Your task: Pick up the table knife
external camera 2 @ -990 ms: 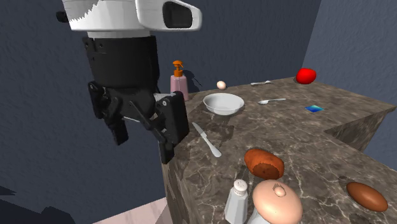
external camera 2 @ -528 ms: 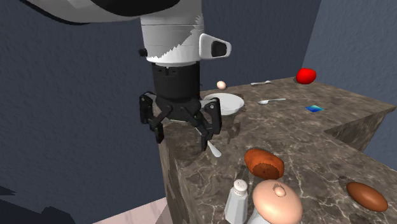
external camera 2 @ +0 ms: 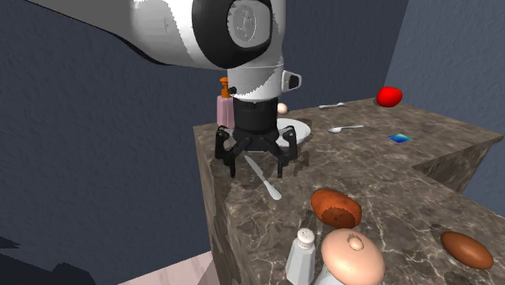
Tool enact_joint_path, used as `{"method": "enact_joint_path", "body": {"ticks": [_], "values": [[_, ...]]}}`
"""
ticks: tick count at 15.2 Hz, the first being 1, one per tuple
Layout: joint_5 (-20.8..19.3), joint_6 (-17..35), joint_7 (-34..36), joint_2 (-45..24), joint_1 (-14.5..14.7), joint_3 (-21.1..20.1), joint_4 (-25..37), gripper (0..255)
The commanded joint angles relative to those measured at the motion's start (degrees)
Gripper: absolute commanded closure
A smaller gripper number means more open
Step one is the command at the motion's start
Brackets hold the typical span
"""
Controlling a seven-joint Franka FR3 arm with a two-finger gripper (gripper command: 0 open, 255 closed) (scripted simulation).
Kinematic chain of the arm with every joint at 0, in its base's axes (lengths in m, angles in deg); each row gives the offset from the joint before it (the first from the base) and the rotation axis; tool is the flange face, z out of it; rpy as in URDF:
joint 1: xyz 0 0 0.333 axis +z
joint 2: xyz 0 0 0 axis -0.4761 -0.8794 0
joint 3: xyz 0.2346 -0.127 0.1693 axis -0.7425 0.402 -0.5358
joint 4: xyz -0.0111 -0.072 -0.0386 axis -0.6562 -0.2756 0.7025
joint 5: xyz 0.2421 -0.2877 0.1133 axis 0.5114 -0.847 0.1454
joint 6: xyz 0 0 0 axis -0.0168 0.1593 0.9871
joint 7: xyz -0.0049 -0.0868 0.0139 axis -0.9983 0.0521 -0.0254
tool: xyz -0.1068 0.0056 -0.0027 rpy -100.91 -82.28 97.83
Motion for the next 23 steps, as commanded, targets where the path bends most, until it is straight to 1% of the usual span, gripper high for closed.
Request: {"method": "enact_joint_path", "body": {"ticks": [1,7,13,14,21,23], "values": [[1.1,1.7,-3.2,-4.6,0.6,-0.1,3.0,0],[3.8,4.1,-11.9,-17.0,1.3,-1.4,13.1,0],[5.3,4.5,-19.2,-29.1,1.4,-4.0,25.1,0],[5.4,4.5,-19.7,-29.9,1.4,-4.2,25.9,0],[5.7,9.4,-19.8,-32.0,1.3,-4.4,23.1,0],[5.7,9.4,-19.8,-32.0,1.3,-4.4,23.1,0]]}}
